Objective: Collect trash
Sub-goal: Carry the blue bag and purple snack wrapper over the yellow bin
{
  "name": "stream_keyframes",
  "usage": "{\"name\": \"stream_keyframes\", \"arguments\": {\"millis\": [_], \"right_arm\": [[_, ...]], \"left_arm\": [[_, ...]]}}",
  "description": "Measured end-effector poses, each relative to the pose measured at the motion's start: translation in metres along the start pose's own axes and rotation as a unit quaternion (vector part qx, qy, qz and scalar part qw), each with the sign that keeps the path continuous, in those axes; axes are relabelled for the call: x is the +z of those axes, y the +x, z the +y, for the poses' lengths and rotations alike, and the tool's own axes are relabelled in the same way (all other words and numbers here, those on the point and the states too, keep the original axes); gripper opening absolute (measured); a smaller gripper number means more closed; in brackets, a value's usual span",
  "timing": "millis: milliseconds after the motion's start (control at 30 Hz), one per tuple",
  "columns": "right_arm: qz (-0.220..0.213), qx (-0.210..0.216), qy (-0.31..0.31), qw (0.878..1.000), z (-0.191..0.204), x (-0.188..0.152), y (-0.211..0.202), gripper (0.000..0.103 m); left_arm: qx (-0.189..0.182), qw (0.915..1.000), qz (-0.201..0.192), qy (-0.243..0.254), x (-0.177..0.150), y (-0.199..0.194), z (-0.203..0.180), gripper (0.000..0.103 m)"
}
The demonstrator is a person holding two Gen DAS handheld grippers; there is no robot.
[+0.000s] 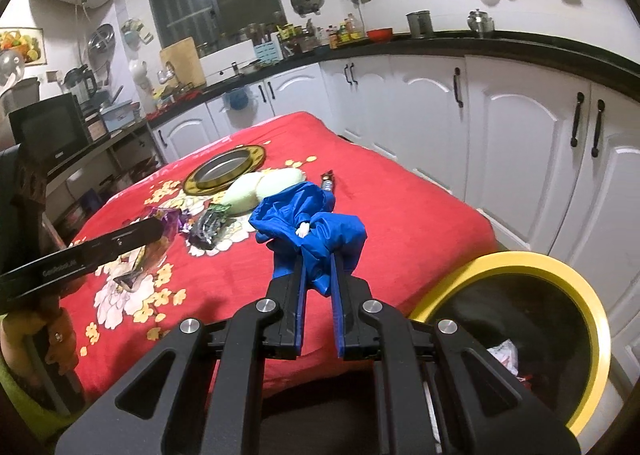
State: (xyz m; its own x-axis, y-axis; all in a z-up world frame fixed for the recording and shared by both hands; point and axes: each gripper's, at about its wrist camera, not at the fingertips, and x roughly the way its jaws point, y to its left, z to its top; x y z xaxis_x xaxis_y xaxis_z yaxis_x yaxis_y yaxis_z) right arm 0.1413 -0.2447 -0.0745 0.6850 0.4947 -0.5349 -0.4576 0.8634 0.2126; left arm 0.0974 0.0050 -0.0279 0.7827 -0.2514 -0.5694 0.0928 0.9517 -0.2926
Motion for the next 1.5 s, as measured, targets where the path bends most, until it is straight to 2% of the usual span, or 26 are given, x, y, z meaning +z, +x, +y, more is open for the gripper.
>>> {"name": "stream_keyframes", "arguments": {"millis": [633, 1100, 1500], "right_arm": [[-0.013, -0.033, 0.028, 0.999, -0.037, -0.005, -0.024, 0.011], [-0.025, -0.072, 0.065, 0.995, -0.087, -0.015, -0.049, 0.011], [-0.018, -0.099, 0.085, 0.991, -0.118, -0.021, -0.059, 0.011]], "left_arm": [[-0.046, 0.9979, 0.017, 0.042, -0.003, 0.024, -0.057, 0.013], [-0.079, 0.9922, 0.036, 0.090, -0.010, 0.049, -0.107, 0.013], [-0.100, 0.9864, 0.054, 0.119, -0.020, 0.068, -0.138, 0.013]]}}
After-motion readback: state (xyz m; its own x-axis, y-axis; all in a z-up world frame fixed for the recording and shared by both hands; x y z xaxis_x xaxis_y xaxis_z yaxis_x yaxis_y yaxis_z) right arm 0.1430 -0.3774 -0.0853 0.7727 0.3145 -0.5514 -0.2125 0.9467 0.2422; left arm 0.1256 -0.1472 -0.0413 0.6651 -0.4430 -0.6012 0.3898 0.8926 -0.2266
